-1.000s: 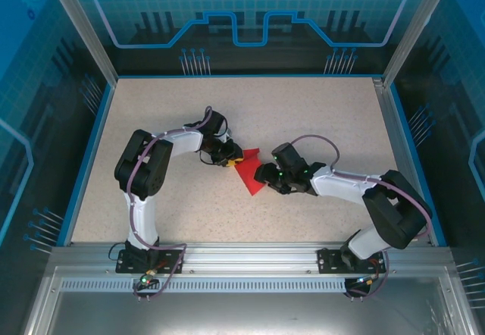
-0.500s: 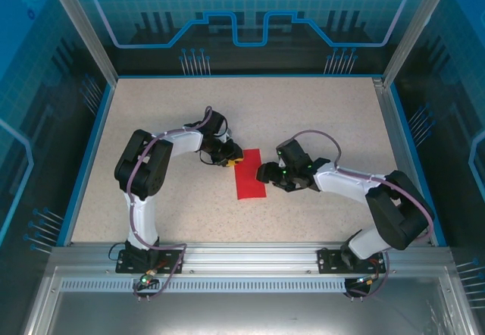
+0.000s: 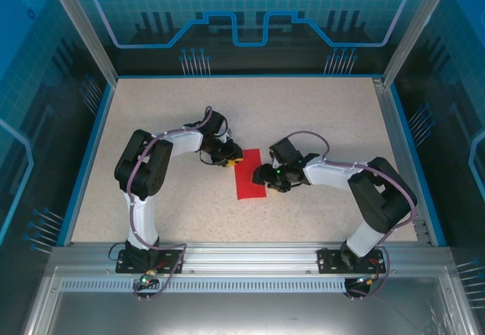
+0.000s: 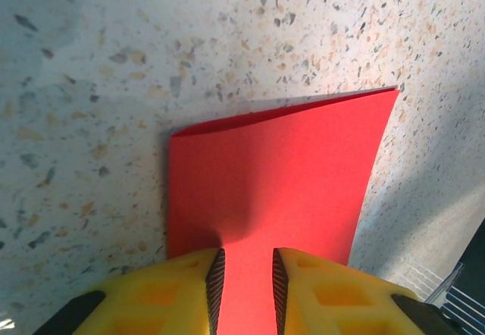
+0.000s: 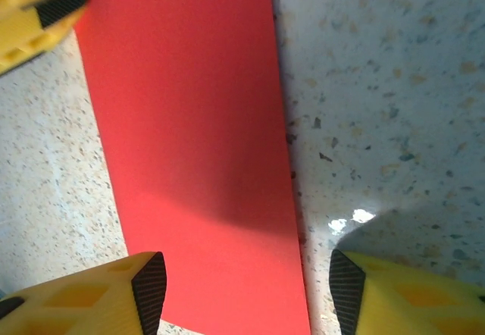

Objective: Fold a paper plane with a square sheet of paper (pick it up from the middle)
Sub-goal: Third fold the triangle at the center of the table.

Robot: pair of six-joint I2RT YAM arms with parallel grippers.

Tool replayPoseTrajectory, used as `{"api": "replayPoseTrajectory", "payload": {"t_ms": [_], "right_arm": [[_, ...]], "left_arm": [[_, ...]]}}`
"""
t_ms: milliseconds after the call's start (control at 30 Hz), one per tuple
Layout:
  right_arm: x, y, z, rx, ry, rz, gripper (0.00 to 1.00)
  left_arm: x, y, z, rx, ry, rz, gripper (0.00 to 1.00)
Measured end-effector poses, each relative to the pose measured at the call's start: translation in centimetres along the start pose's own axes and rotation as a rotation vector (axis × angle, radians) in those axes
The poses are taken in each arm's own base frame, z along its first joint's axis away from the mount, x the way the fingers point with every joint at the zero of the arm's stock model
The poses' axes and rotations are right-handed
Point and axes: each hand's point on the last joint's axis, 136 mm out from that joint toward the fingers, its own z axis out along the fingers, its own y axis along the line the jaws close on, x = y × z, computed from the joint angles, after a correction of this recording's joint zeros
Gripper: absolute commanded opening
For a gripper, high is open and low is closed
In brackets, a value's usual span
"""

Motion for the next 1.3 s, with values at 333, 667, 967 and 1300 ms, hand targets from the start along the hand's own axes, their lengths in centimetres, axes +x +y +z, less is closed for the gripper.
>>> {"api": "replayPoseTrajectory", "payload": {"t_ms": [333, 667, 967, 1300], "right_arm": [[0.0, 0.8, 0.3, -0.032, 0.007, 0.023, 0.57], [0.0, 1.2, 0.6, -0.122, 0.01, 0.078, 0.57], [-1.1, 1.6, 0.2, -0.18, -0.002, 0.081, 0.59], [-2.3, 1.8, -0.1, -0.218, 0.004, 0.056, 0.56]], "left_arm": [[0.0, 0.0, 0.0, 0.0, 0.0, 0.0, 0.27], [0.0, 0.0, 0.0, 0.0, 0.0, 0.0, 0.27], [0.0, 0.0, 0.0, 0.0, 0.0, 0.0, 0.27], [0.0, 0.0, 0.0, 0.0, 0.0, 0.0, 0.27]]}}
